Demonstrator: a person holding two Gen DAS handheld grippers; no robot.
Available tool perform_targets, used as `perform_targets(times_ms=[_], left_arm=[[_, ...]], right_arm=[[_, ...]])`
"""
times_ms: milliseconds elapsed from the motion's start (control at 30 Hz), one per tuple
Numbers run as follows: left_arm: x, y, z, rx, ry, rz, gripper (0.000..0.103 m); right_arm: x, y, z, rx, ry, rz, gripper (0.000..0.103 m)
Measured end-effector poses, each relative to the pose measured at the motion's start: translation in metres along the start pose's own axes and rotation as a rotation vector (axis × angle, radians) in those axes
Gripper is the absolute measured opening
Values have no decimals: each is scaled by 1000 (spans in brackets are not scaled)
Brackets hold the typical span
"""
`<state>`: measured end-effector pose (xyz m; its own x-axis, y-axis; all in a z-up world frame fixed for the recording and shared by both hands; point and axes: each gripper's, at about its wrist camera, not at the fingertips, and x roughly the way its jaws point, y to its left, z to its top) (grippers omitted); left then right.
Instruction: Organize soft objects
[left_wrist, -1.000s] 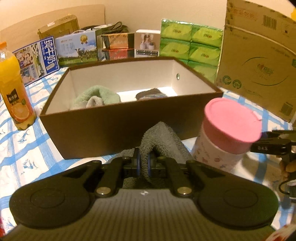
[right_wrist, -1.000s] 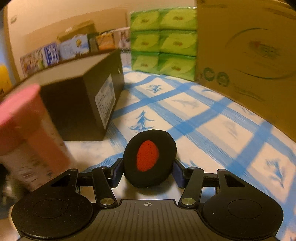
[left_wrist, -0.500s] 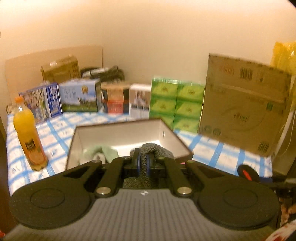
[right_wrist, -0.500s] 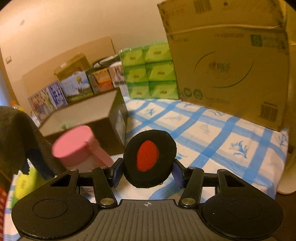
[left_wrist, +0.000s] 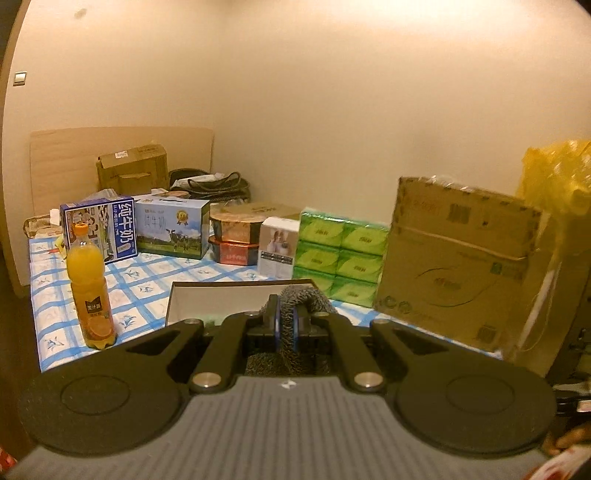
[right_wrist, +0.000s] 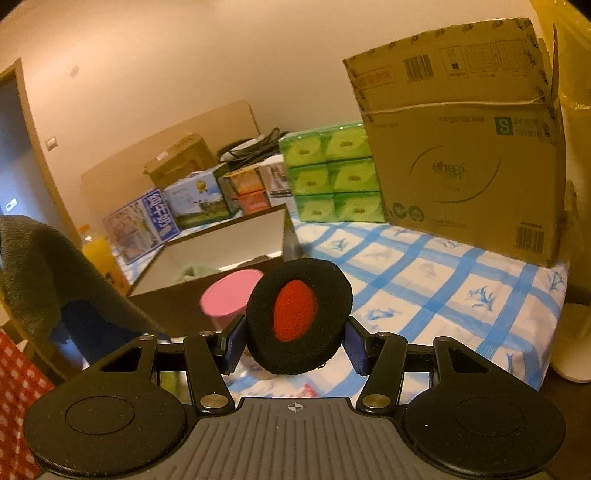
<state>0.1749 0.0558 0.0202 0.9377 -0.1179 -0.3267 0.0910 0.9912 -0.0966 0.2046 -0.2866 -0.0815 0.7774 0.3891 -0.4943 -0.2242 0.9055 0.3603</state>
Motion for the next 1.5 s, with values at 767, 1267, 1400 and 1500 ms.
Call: perform_targets(times_ms=[767, 1267, 1400, 1500], left_arm=[[-38, 12, -140, -103, 441, -109, 5], [32, 13, -222, -39, 650, -3, 12], [35, 25, -228, -66, 665, 33, 18], [36, 27, -227, -64, 667, 51, 19]], right_arm=[[-22, 24, -65, -31, 150, -5, 55], [-6, 26, -79, -37, 212, -5, 56], [0, 27, -81, -33, 224, 0, 56], [3, 26, -82, -32, 235, 1, 56]])
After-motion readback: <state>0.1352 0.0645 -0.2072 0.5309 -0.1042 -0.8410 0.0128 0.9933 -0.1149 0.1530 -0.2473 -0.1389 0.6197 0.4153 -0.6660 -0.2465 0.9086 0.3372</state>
